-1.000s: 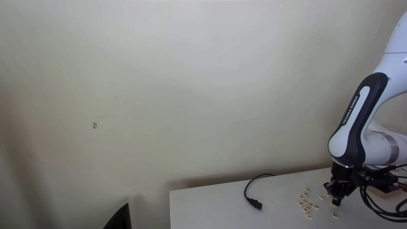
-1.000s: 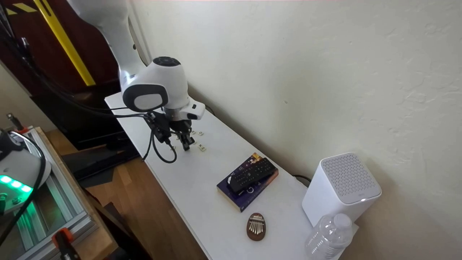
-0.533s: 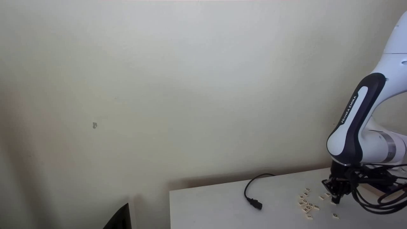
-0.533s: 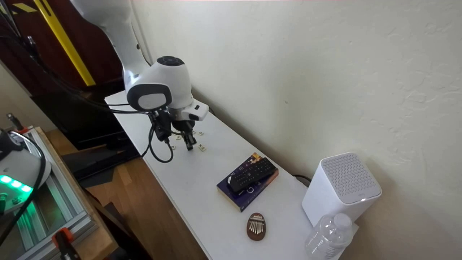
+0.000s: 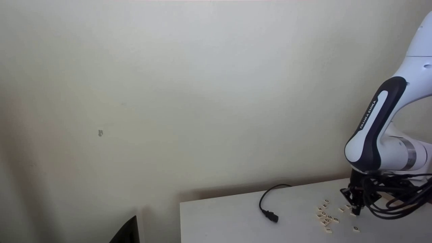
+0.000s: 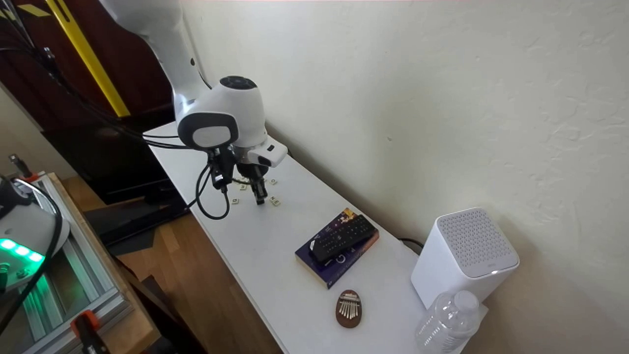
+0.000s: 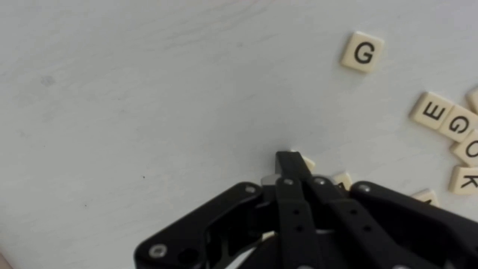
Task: Spell the word 'Line'.
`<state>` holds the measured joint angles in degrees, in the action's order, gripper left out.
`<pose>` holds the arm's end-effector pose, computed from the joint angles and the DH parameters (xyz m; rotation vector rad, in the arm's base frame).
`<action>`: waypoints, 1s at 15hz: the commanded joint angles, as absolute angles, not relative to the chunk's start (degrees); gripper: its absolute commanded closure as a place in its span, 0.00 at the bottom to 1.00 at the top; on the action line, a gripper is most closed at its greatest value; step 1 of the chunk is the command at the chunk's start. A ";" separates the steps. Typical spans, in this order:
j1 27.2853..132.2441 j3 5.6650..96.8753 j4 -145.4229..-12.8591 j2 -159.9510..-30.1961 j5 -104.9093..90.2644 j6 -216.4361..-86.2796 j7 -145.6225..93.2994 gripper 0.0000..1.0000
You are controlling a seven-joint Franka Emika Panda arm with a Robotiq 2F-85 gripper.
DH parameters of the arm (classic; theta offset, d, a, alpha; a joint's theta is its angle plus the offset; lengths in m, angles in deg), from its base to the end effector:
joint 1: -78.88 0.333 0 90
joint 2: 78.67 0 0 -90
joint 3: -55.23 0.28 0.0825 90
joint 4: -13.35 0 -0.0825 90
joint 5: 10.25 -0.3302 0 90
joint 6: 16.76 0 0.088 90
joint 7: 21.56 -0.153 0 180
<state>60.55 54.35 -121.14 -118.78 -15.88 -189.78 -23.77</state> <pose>0.4129 -0.1526 0.0177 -3.0512 0.7274 0.0417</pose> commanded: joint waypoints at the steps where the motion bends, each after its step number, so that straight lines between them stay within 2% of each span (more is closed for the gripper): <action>1: 61.37 53.77 -118.97 -120.73 -18.39 -188.64 -25.90 1.00; 15: 64.32 51.90 -117.66 -120.75 -22.24 -185.59 -32.05 1.00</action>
